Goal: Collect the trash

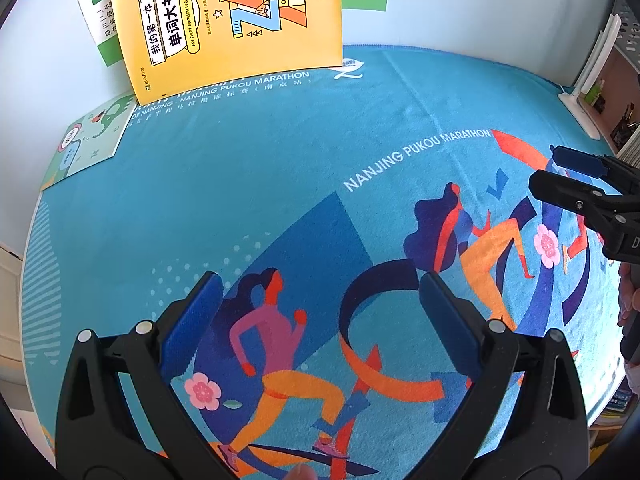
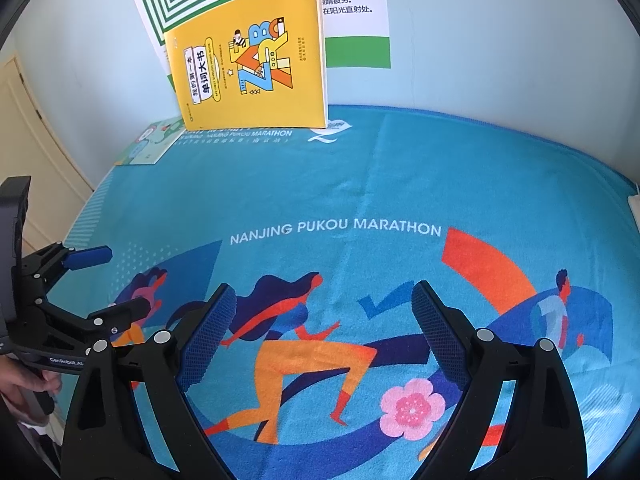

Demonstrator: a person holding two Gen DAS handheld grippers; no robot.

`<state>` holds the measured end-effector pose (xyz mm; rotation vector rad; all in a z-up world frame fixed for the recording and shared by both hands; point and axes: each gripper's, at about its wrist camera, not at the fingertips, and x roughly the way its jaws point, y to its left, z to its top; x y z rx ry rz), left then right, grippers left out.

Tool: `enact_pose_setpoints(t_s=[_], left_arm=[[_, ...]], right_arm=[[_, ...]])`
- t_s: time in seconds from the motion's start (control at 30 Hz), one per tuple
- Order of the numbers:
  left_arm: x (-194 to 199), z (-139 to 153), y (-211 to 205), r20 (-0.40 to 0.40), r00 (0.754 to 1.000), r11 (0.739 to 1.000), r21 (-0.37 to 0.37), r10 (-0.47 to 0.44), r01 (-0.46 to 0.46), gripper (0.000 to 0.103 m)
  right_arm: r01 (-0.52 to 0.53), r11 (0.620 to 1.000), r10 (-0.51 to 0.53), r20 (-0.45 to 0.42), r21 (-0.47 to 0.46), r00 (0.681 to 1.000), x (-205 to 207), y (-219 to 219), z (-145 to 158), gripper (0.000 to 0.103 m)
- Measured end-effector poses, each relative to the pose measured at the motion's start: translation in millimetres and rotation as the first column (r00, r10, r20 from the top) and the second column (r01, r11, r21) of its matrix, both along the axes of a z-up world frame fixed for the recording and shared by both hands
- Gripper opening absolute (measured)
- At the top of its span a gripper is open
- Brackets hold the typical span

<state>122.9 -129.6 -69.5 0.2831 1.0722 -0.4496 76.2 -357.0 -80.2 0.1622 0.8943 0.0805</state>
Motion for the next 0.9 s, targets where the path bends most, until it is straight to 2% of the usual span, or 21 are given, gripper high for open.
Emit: enact_pose_setpoints(t_s=[0.9], left_arm=[[-1.0, -0.2, 2.6, -0.007, 1.000, 1.000, -0.001, 0.008, -0.008, 0.096]], right_arm=[[-0.001, 1.000, 0.001, -0.010, 0.000, 1.000, -1.4, 2.6, -1.5, 0.089]])
